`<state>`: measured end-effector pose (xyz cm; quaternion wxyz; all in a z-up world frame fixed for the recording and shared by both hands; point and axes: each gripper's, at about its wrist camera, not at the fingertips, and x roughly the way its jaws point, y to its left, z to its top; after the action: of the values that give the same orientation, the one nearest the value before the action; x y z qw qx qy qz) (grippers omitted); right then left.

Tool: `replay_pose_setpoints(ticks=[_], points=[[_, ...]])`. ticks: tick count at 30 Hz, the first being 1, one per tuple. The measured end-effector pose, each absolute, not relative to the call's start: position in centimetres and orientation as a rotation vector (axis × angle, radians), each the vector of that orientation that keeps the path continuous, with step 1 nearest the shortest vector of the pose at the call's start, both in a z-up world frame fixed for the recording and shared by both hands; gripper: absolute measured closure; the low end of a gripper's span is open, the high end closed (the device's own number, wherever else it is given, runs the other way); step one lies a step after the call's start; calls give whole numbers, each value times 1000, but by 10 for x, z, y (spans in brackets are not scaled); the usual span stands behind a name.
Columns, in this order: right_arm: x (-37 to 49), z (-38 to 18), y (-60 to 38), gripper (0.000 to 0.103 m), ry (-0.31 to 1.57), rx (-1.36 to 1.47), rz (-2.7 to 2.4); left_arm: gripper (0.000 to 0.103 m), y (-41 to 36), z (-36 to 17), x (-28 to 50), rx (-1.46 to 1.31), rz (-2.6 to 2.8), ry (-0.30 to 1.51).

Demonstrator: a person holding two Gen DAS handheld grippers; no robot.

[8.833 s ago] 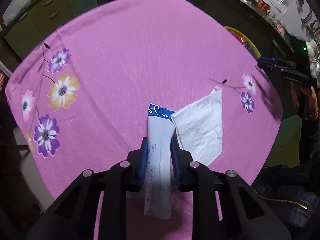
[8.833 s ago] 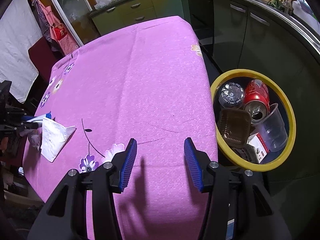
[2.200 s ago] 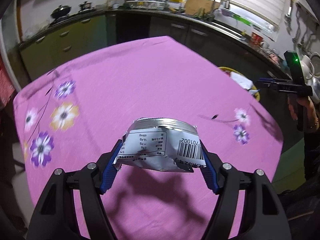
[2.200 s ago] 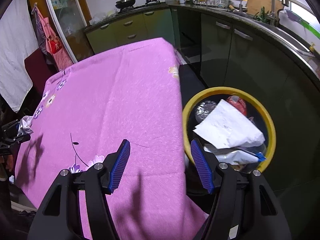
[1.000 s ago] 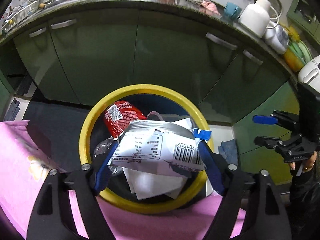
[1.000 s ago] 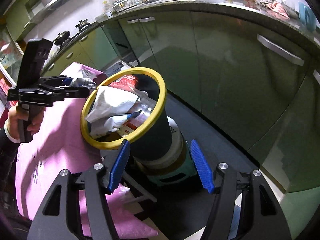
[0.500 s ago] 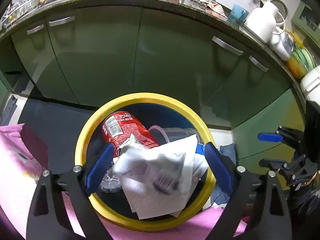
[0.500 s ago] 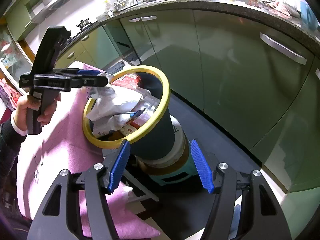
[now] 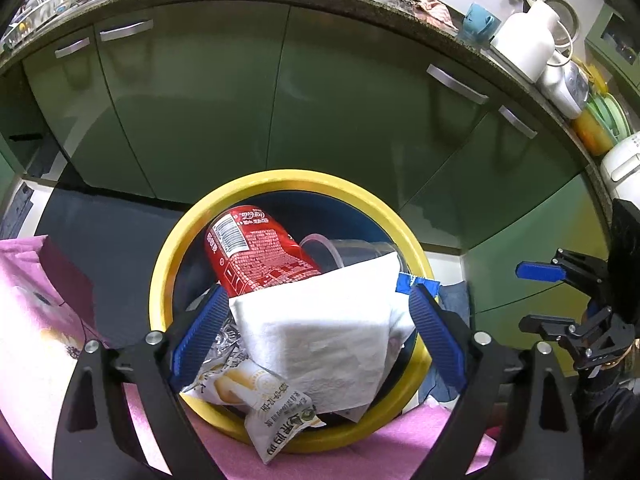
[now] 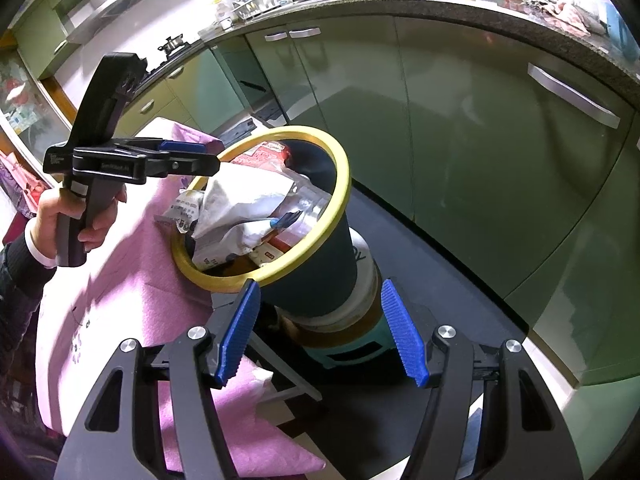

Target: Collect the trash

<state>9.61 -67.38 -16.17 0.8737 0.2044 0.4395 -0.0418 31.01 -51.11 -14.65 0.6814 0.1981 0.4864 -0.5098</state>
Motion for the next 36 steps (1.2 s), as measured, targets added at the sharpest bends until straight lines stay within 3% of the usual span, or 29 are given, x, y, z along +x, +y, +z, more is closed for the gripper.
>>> replay_pose_setpoints(ticks=[9,15,19,23,30,36], points=[[92,-151,-669,40,894,428,-69,16,-460,-86,286,331,-1085,955],[86,-126,-629,32,839,371,15,7,-343,-27,204,244,-812,730],[82,-106,-589,25,808,304,80,7,-258,-12,153,157,-606,681],[69,-82,-539,5,747,229,139,7,-181,-10,103,104,-376,653],[34,-39,-483,5,625,138,133,7,-64,-10,32,-67,-123,622],[7,-19,-446,5,579,48,98,7,-22,0,-7,-117,-32,551]])
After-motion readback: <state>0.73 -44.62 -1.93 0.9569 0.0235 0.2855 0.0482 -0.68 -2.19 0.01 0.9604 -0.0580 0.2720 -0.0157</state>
